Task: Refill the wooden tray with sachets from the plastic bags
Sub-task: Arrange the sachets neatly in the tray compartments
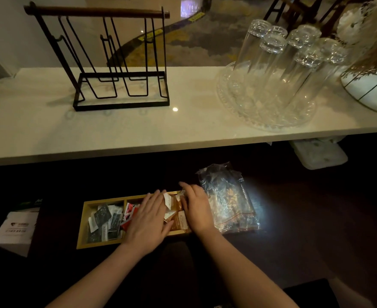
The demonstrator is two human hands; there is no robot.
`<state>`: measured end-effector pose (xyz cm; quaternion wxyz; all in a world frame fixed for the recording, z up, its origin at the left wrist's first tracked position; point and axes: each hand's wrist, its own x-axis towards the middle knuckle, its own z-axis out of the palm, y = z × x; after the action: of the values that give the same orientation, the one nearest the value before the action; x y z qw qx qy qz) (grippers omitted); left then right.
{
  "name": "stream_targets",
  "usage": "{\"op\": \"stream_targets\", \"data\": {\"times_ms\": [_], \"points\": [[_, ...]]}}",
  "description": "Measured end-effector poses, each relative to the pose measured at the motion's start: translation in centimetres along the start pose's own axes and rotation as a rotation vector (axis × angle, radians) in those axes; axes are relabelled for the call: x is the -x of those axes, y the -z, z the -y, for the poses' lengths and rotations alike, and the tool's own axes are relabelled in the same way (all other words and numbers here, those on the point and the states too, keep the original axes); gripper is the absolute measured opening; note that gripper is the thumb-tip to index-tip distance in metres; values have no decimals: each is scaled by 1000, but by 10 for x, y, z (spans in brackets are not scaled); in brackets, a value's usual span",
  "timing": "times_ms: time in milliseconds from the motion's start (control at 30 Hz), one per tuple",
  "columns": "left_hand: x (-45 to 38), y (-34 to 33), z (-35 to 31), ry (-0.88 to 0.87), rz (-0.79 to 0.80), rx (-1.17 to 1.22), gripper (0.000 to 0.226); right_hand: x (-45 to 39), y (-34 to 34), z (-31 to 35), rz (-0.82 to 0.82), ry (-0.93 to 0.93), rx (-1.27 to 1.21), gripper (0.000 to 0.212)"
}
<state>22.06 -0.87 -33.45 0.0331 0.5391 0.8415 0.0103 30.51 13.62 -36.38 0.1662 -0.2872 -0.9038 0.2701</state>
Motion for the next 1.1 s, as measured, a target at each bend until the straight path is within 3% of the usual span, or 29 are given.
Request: {"op": "stream_targets", "data": {"times_ms": [133,300,367,467,633,700,800,933,1100], "points": [[3,2,10,22,0,18,83,-4,-4,1,-17,54,77,19],[2,-3,-7,-64,135,-53,72,-17,-14,4,54,78,68,15],[-2,-8,-20,-39,167,-35,75,-24,-16,11,109,18,-98,17],[-6,-14,-34,43,190,-56,79,-29,-9,20,100,-232,-433,24],[-14,-4,-43,122,148,31,79,-35,14,12,-50,-359,-697,24],[-16,2,-41,143,158,103,84,-32,30,-4,-34,-399,-735,26],[-19,4,-37,40,94,71,92,-16,51,-29,-32,-424,-609,28],[-31,-3,-41,-158,7,36,72,2,63,-55,-113,-362,-194,30],[-33,-21,-39,-278,77,-18,54,19,58,-66,60,-100,124,15]]}}
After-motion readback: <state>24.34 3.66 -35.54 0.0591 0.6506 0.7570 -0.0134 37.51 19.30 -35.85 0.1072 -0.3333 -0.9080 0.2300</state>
